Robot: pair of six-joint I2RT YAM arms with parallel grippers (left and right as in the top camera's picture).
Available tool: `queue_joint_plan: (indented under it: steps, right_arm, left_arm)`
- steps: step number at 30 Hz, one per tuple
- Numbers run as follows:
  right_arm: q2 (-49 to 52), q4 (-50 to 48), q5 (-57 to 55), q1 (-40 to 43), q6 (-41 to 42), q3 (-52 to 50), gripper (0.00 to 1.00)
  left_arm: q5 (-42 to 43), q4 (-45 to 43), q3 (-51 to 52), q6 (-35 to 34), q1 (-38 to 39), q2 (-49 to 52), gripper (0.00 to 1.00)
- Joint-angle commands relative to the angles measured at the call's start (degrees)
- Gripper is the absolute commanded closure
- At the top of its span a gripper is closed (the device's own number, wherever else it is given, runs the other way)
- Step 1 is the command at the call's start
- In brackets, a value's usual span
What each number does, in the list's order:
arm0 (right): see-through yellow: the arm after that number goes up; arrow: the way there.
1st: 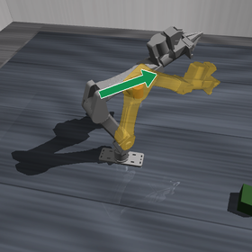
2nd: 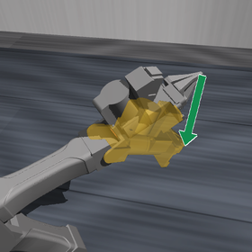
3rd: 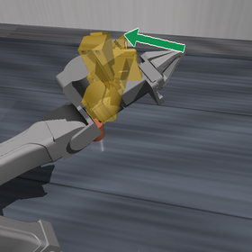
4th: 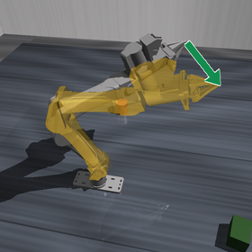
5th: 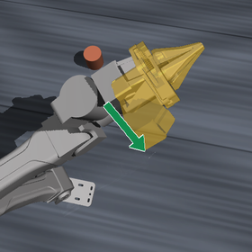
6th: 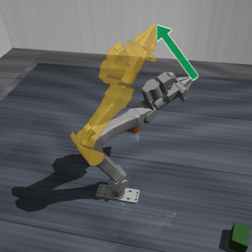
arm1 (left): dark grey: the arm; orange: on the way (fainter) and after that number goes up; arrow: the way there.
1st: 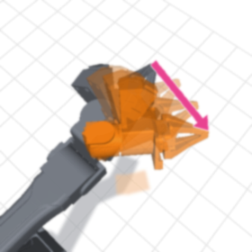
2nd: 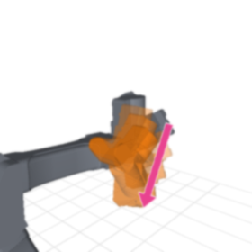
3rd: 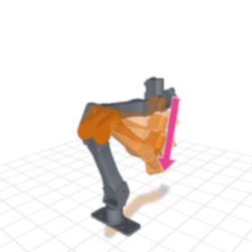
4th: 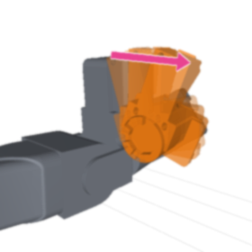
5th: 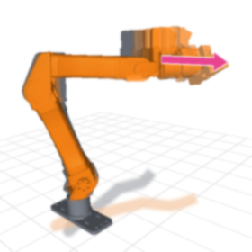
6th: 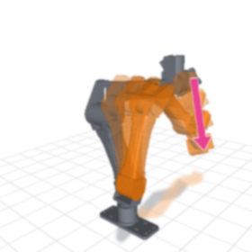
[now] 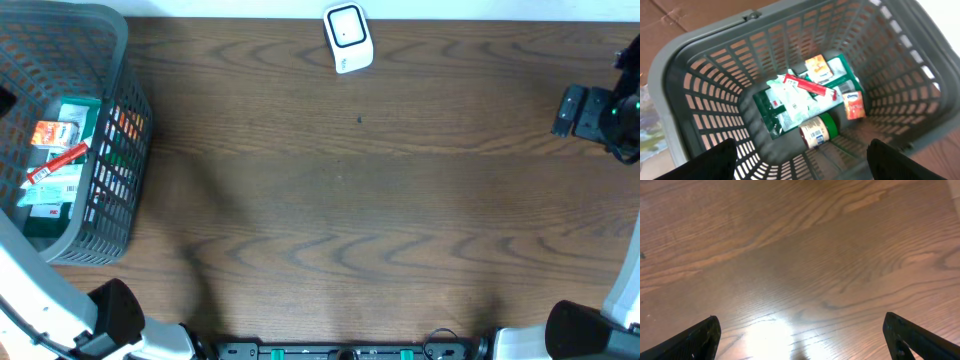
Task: Scan the item barcode
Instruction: 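Raise the left gripper and move it over the grey basket, then lower the left gripper into the basket and grasp the green-lidded jar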
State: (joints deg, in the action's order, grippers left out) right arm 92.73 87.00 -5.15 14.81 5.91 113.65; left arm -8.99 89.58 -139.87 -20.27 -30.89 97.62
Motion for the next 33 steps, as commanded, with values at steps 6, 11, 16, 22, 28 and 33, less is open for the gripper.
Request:
queue_joint_plan:
  steps: [6,11,16,22,28,33]
  right_arm:
    - [0.7,0.0,0.9,0.2,0.9,0.6,0.01]
    - [0.7,0.0,0.9,0.2,0.9,0.6,0.01]
    - [0.7,0.0,0.9,0.2,0.9,0.6,0.01]
    - [0.7,0.0,0.9,0.2,0.9,0.6,0.01]
    - [0.7,0.0,0.9,0.2,0.9,0.6,0.01]
    - [0.7,0.0,0.9,0.2,0.9,0.6,0.01]
  left_arm:
    - [5.4,2.0,-0.6,8.8,-0.7,6.8,0.15]
    - [5.6,4.7,-0.6,10.0,-0.7,9.3,0.11]
    - [5.6,7.2,-0.4,10.4,-0.6,12.3,0.11]
    - [6.5,7.2,2.2,12.5,-0.7,15.6,0.11]
    - [9.3,6.6,7.0,14.3,-0.6,18.5,0.11]
    - [12.0,1.0,14.5,16.2,-0.6,18.6,0.11]
